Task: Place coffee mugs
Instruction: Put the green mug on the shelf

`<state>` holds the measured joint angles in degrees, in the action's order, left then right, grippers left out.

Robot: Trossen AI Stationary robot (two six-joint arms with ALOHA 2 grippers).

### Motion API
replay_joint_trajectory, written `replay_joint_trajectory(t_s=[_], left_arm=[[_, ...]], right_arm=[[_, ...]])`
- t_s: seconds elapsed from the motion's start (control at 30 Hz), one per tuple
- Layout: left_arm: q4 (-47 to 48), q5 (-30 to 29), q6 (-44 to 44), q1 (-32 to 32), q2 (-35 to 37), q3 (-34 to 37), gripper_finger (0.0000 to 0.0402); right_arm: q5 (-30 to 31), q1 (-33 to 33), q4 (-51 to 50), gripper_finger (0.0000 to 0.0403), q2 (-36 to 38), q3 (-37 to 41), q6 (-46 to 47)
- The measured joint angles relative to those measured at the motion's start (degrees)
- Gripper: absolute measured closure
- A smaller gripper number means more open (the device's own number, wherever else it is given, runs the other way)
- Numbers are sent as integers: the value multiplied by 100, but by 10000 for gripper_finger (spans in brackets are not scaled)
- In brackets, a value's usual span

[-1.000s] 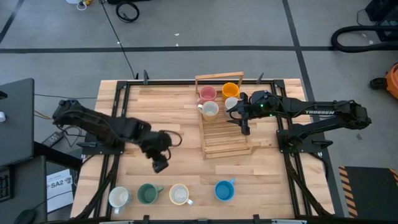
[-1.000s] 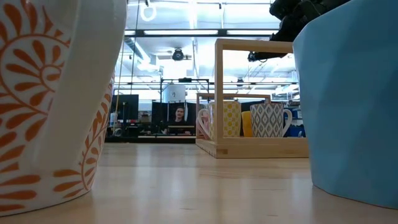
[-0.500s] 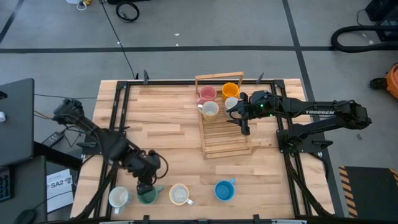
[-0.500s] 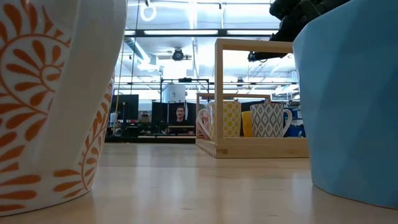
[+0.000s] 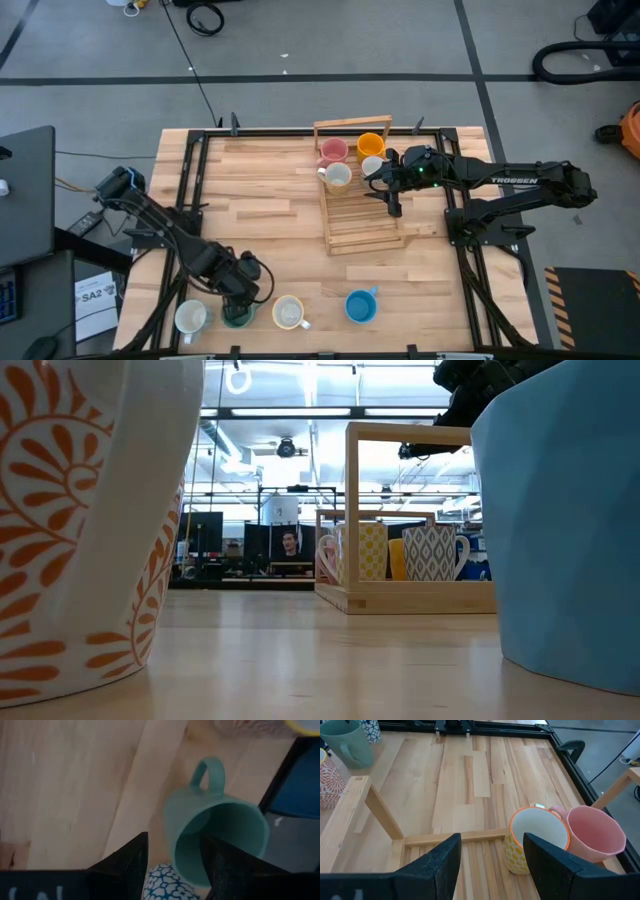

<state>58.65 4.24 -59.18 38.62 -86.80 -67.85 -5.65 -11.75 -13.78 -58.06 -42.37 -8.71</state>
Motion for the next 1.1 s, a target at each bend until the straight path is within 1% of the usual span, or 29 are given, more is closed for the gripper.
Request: replay_joint_trajectory(t_s=[0.23, 0.47, 0.57, 0.7, 1.03, 1.1], left_arm=[[-6, 3, 424, 127, -398, 0, 218], [-12, 2, 442, 123, -682, 0, 219], [-12, 4, 463, 123, -760, 2, 228], [-28, 8, 577, 117, -783, 1, 259], [-78, 20, 659, 49, -780, 0, 369], [-107, 32, 740, -21, -770, -4, 378]], right_arm=[[2, 0, 0, 183, 0, 0, -2], [0, 0, 0, 183, 0, 0, -2], [1, 0, 0, 183, 0, 0, -2], [0, 0, 0, 183, 0, 0, -2], [0, 0, 0, 183, 0, 0, -2], [2, 0, 0, 183, 0, 0, 0]])
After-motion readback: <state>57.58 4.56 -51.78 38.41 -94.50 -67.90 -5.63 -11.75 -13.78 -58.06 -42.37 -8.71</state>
